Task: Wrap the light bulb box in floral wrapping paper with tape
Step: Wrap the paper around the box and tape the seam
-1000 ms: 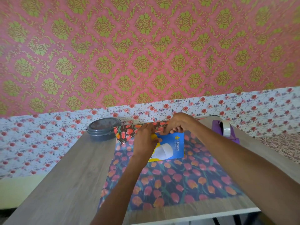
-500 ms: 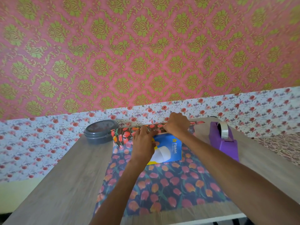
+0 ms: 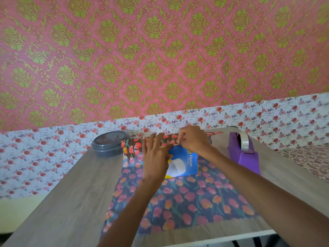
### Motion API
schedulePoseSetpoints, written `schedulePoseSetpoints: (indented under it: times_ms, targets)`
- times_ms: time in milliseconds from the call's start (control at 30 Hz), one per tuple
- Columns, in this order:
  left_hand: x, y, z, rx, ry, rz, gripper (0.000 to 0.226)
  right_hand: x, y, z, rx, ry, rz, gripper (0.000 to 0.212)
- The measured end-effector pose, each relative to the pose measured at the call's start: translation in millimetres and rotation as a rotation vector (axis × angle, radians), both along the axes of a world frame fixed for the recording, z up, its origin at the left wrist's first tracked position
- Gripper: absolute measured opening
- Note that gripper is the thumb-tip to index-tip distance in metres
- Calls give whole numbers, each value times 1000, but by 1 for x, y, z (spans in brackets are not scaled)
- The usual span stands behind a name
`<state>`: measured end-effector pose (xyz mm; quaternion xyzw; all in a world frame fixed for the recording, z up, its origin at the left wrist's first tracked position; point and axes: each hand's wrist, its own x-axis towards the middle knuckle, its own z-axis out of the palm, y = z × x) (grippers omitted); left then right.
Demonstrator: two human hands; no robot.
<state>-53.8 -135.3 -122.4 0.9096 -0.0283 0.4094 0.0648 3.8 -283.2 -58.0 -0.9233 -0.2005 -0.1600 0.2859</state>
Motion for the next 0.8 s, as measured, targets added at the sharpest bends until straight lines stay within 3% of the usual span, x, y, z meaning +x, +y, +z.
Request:
schedulePoseSetpoints:
  times_ms: [67, 200, 400, 500, 800]
  targets:
    - [-1, -1, -2, 32, -42, 25, 39, -2, -5, -4, -41, 18, 114, 6]
    - [0, -2, -6, -40, -50, -2, 43, -4, -16, -9, -195, -83, 198, 36]
    - [2, -1, -14, 32, -10, 33, 64, -3, -16, -32, -292, -365, 133, 37]
    - [3, 0, -22, 78, 15, 69, 75, -1, -14, -44, -322, -472, 92, 51]
    - [-2, 0, -42, 158, 7, 121, 108, -5, -11, -64, -354, -529, -10, 71]
